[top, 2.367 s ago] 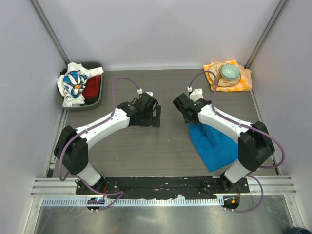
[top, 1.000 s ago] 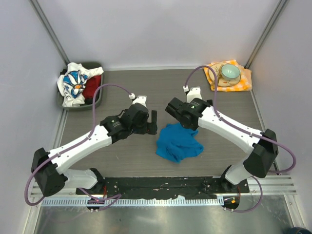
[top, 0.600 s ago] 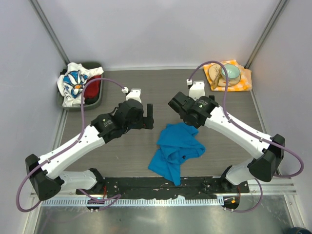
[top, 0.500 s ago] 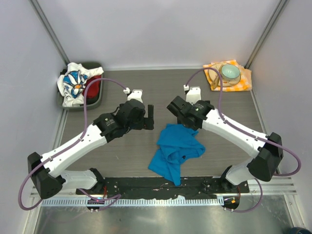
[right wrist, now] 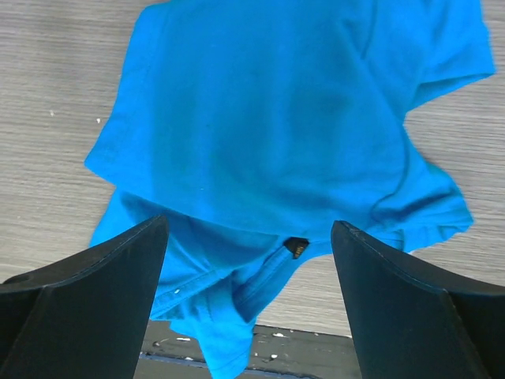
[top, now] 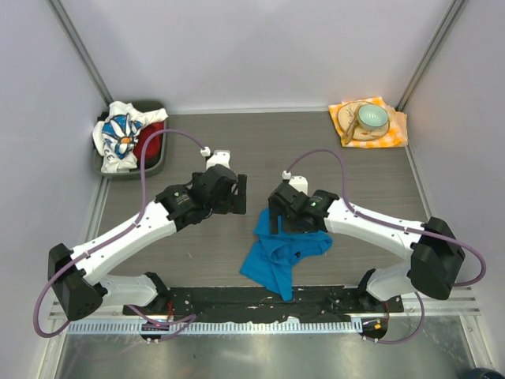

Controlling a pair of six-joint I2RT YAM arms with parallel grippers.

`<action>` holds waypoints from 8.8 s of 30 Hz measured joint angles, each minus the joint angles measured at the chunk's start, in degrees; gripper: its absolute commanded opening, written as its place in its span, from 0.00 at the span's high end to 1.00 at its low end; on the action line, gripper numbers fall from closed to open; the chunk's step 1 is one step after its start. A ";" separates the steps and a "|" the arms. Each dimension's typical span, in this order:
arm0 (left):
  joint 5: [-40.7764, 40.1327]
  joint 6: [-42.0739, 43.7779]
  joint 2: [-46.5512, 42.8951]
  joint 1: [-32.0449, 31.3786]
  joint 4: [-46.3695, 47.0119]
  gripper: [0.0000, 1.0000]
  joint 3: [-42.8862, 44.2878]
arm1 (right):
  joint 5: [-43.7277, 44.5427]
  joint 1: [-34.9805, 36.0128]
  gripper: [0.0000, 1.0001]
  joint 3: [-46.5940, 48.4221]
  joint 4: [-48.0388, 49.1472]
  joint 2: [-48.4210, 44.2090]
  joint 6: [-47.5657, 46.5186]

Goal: Fold and stack the t-shirts

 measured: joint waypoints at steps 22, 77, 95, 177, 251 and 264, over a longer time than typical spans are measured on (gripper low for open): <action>-4.81 0.24 -2.29 1.49 -3.08 0.00 -2.01 | -0.90 7.58 0.14 16.72 3.87 17.70 -1.38; -3.06 -2.29 -4.92 5.42 -0.94 0.00 -6.97 | 12.70 9.73 0.53 14.75 -6.14 23.52 -3.28; -2.82 -2.51 -4.66 5.42 -0.11 0.00 -6.97 | 14.51 10.82 0.94 16.59 -9.27 21.70 -2.58; 10.86 -17.70 14.38 -4.90 13.33 1.00 -19.78 | 15.06 -6.86 0.60 6.73 8.57 22.58 -10.19; -13.60 -4.33 -13.68 -0.90 -16.00 0.10 12.85 | 28.17 -7.67 0.20 24.79 -11.21 -10.91 -16.61; -9.88 -9.77 -3.89 0.09 -16.72 0.03 0.90 | 26.80 -7.69 0.05 13.68 -15.30 -5.62 -13.94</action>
